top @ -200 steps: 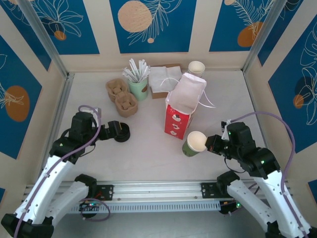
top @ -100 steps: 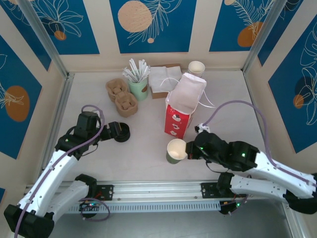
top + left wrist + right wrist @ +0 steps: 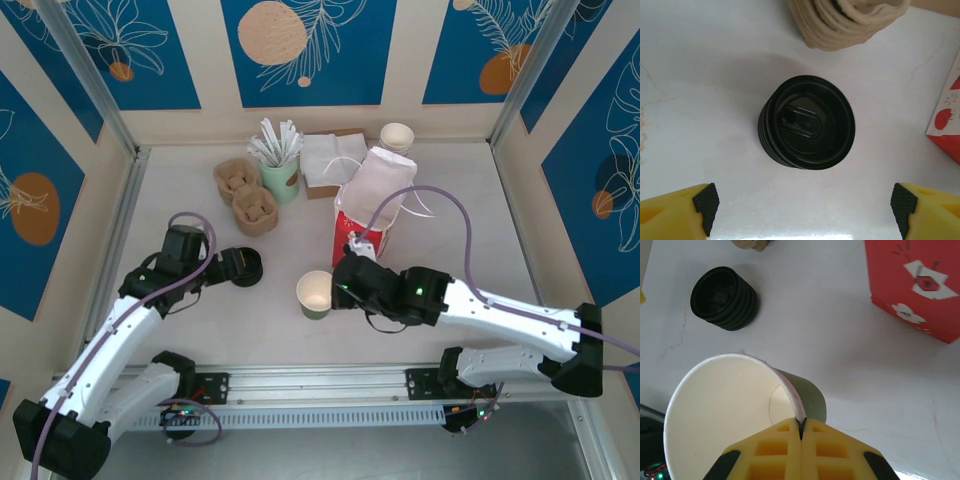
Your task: Pack the takeout coffee
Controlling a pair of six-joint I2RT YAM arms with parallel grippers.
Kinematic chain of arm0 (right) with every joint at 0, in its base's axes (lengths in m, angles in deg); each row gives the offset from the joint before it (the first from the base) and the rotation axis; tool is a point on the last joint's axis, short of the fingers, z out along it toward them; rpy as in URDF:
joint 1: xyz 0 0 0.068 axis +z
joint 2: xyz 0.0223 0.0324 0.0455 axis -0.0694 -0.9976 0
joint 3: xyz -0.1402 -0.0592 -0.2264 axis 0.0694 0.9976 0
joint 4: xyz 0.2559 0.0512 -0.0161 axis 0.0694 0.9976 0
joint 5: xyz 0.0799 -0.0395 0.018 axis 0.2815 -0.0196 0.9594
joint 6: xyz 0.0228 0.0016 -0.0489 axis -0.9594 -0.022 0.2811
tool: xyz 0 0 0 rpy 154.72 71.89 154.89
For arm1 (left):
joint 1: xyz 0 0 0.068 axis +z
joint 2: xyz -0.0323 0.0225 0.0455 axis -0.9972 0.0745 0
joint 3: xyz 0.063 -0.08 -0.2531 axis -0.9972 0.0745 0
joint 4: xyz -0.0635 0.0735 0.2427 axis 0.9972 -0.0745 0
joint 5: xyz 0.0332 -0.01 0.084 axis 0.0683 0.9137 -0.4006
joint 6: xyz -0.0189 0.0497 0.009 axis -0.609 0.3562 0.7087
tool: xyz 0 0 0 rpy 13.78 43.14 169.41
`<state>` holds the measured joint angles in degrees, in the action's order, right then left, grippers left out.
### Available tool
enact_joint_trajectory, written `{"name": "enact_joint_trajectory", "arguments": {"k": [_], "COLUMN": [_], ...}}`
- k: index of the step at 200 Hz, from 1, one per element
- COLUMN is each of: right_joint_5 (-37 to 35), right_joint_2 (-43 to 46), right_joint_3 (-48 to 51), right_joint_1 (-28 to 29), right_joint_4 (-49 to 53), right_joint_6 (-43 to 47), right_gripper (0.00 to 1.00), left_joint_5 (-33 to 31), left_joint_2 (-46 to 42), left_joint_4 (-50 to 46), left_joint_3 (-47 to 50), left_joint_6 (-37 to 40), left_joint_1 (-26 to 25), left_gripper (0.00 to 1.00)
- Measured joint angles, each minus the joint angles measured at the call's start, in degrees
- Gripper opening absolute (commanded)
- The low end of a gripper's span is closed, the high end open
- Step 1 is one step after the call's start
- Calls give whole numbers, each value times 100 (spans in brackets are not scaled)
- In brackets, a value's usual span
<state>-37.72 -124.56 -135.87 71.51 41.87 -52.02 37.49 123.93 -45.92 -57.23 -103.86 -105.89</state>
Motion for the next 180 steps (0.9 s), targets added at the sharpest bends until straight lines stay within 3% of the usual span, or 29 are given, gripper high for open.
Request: {"name": "enact_joint_trajectory", "arguments": {"k": [67,180], "right_joint_5": [354,509], "right_joint_2": [-1228,-1615], "right_joint_3": [-356,-304], "right_joint_1": [-245,-391], "right_joint_4": [-553,-839], "right_joint_6": [70,83], "right_gripper": [0,1], "left_joint_5": [-79,-273], "left_joint_2": [356,1119], "left_joint_4": [68,555], "left_joint_3": [267,339], "left_joint_6": [-168,-302], "left_joint_1": [0,0], "left_gripper": [76,59]}}
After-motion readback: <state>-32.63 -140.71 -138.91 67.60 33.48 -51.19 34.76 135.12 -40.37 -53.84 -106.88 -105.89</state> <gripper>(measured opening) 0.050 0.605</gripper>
